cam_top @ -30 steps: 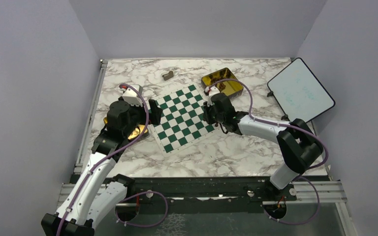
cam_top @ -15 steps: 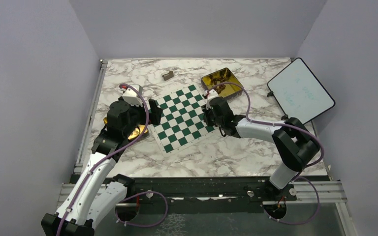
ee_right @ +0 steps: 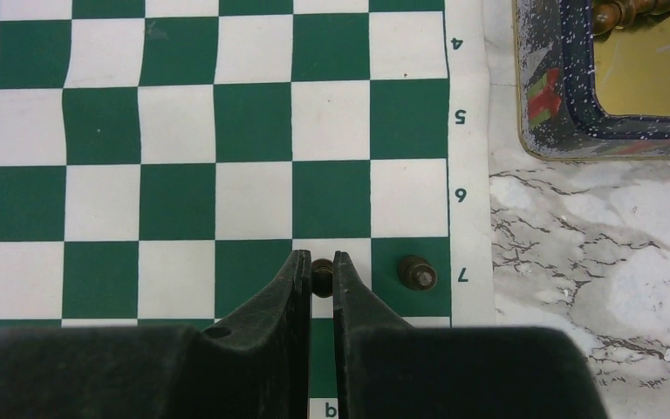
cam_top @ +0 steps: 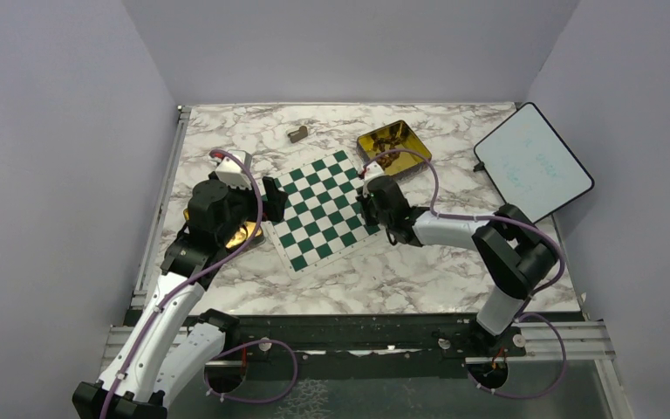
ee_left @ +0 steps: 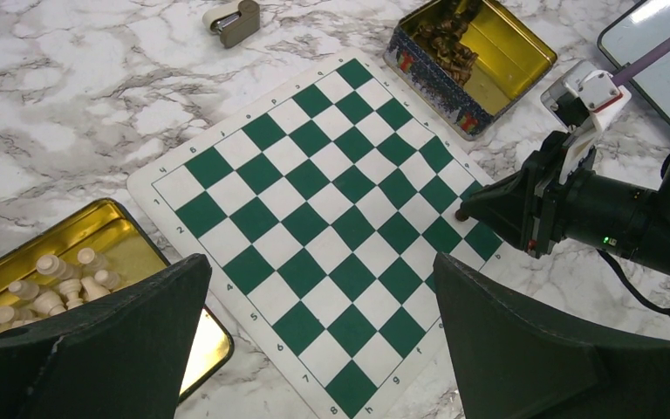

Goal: Set up the chess pieces on the board
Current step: Place the chess piece on the chessboard.

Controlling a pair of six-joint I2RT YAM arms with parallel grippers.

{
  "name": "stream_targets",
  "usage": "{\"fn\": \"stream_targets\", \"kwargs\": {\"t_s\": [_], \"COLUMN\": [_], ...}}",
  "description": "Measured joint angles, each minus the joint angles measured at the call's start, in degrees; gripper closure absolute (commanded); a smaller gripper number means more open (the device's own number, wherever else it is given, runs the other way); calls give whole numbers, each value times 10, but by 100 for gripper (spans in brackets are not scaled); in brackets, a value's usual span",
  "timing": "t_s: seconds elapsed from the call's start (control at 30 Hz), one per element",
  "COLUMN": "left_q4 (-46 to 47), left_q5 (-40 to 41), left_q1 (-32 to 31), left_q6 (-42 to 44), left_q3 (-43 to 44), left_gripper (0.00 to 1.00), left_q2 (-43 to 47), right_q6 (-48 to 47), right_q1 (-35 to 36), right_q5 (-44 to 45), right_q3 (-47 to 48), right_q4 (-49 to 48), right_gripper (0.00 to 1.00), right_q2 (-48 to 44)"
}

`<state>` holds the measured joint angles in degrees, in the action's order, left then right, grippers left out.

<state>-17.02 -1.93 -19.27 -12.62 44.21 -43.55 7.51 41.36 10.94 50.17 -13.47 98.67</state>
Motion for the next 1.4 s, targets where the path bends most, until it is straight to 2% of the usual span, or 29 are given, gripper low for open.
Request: {"fn": "stream_targets", "kwargs": {"t_s": [0.17,0.47,0.67,1.0,1.4], "left_q4": [0,0,0,0,0], "left_q5": [0,0,0,0,0], "left_q1": [0,0,0,0,0], "left_q6": [0,0,0,0,0], "left_q3": [0,0,0,0,0], "left_gripper": [1,1,1,1,1], "left_q2": [0,0,0,0,0], "right_q6": [-3,-5,-5,6,21], "right_q1": [3,6,6,6,6], "right_q5": [13,18,18,17,25], "right_q3": [0,0,0,11,77], "right_q4": [-3,-12,-9,19,87], "right_gripper": [86,76,73,59,58], "right_q2": [14,18,19,18,-10]}}
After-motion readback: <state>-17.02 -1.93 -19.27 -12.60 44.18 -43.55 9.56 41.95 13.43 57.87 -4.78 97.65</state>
